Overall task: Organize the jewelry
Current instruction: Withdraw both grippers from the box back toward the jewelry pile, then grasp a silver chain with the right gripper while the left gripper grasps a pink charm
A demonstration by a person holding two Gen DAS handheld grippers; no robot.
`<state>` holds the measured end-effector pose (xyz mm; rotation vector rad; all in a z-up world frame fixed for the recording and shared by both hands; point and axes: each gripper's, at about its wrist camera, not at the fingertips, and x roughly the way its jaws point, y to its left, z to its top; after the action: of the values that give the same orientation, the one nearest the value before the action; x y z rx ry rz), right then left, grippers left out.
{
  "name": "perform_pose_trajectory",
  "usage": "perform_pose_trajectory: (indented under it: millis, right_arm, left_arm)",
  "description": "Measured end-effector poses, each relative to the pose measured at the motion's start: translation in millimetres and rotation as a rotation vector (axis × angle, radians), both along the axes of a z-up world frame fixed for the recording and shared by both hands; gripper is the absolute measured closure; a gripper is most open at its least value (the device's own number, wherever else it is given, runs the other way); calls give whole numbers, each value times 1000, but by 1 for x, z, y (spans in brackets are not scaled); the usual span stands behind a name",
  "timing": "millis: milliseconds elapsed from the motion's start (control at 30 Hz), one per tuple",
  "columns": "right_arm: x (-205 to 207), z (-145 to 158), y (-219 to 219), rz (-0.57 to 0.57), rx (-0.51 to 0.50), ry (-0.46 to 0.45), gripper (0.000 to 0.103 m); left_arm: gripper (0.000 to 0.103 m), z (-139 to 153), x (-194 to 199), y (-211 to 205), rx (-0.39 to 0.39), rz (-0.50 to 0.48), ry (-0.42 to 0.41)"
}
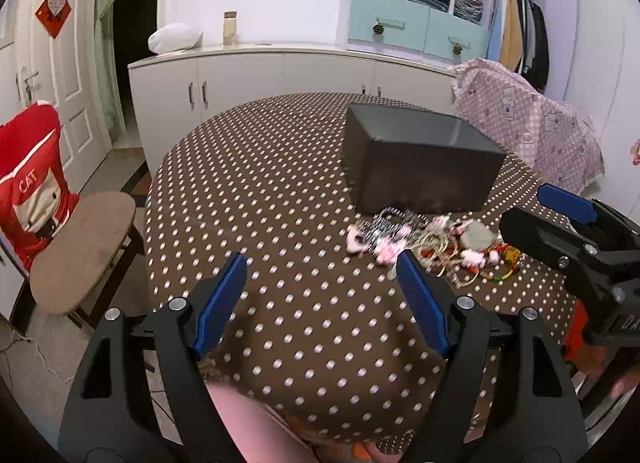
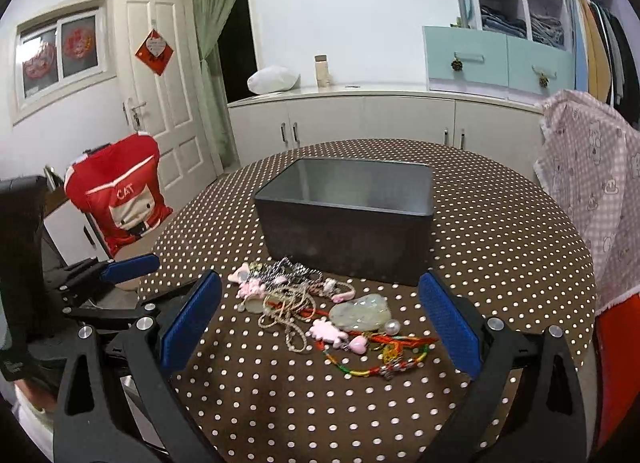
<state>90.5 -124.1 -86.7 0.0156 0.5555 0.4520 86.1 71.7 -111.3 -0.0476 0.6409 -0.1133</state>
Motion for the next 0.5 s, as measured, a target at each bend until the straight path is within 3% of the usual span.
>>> perform_pose_trajectory:
  millis: [167,233,300,433,500]
  right_arm:
    - [-3,-10,16,49,-20,-4,12]
    - [-3,-15,20,68,-8,9,31]
    - [-1,-20,23,97,7,34,39]
    - [4,-27,32,112,-7,73,67]
    - [7,-29,35,108,-14,87,68]
  left_arm:
    - [26,-8,-5,9,-9,22,14]
    - [26,-10,-7,11,-5,31,9]
    - [26,-11,-10,14,-7,35,3]
    - [26,-14,-12,19,-18,39,-2]
    - [26,-15,-12,20,-27,39,-1]
